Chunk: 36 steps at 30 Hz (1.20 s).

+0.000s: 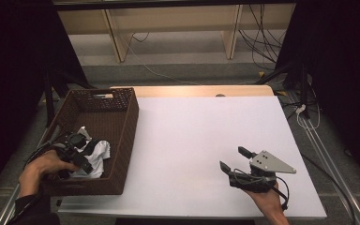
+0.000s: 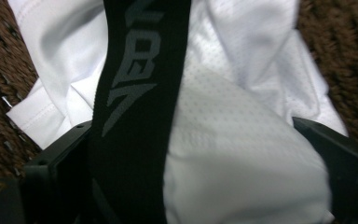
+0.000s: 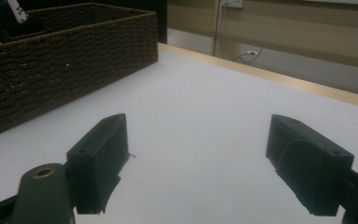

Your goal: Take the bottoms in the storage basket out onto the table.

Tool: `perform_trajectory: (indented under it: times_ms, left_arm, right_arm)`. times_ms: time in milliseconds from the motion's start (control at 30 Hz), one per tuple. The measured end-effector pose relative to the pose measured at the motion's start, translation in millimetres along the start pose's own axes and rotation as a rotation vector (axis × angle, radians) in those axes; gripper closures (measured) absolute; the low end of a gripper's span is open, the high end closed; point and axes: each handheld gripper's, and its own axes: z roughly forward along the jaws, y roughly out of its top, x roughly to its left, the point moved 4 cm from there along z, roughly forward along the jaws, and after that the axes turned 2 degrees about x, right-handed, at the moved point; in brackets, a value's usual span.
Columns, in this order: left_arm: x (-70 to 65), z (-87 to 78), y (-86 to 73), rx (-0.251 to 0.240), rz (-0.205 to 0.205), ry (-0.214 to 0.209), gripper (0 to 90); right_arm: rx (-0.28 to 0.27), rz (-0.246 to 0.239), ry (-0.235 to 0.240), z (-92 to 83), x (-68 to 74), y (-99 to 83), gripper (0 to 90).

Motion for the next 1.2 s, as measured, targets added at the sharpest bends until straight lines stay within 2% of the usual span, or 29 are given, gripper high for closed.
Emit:
perform_trajectory:
  times_ms: [200, 433, 533, 567, 600, 833, 967, 1067, 1100, 1133, 1200]
  left_arm:
    - [5.4, 11.9, 4.1, 0.036, -0.019, 0.002, 3.5]
    - [8.6, 20.7, 7.3, 0.044, -0.039, -0.001, 3.0]
    - [13.5, 25.9, 9.6, 0.045, -0.085, 0.004, 4.9]
    - [13.5, 25.9, 9.6, 0.045, -0.085, 0.004, 5.9]
    - [15.5, 27.9, 10.9, 0.04, -0.114, 0.004, 6.7]
    - [17.5, 27.8, 10.7, 0.023, -0.134, -0.012, 12.6]
    - [16.0, 23.8, 9.2, 0.007, -0.132, -0.017, 22.9]
    - [16.2, 21.7, 8.7, -0.002, -0.128, -0.01, 34.6]
    - [16.9, 21.0, 8.3, -0.008, -0.134, -0.008, 34.6]
    - [18.6, 20.0, 7.3, -0.019, -0.142, -0.011, 40.7]
    - [19.3, 19.7, 6.9, -0.023, -0.144, -0.01, 44.6]
  right_arm:
    - [0.005, -0.002, -0.001, 0.4, 0.5, -0.3, 22.0]
    - [0.008, -0.004, -0.001, 0.6, 0.8, -0.5, 22.0]
    - [0.01, -0.006, -0.002, 0.5, 0.8, -0.5, 22.0]
    - [0.01, -0.006, -0.002, 0.5, 0.8, -0.5, 22.0]
    - [0.01, -0.008, -0.002, 0.5, 0.8, -0.6, 22.0]
    - [0.01, -0.006, -0.003, 0.7, 0.7, -0.7, 22.1]
    - [0.008, -0.003, -0.002, 0.5, 0.2, -0.7, 22.2]
    - [0.007, -0.001, -0.002, 0.3, -0.2, -0.7, 22.2]
    - [0.007, -0.001, -0.002, 0.3, -0.2, -0.7, 22.2]
    - [0.007, -0.001, -0.002, 0.3, -0.3, -0.7, 22.2]
    - [0.007, -0.001, -0.002, 0.4, -0.2, -0.8, 22.3]
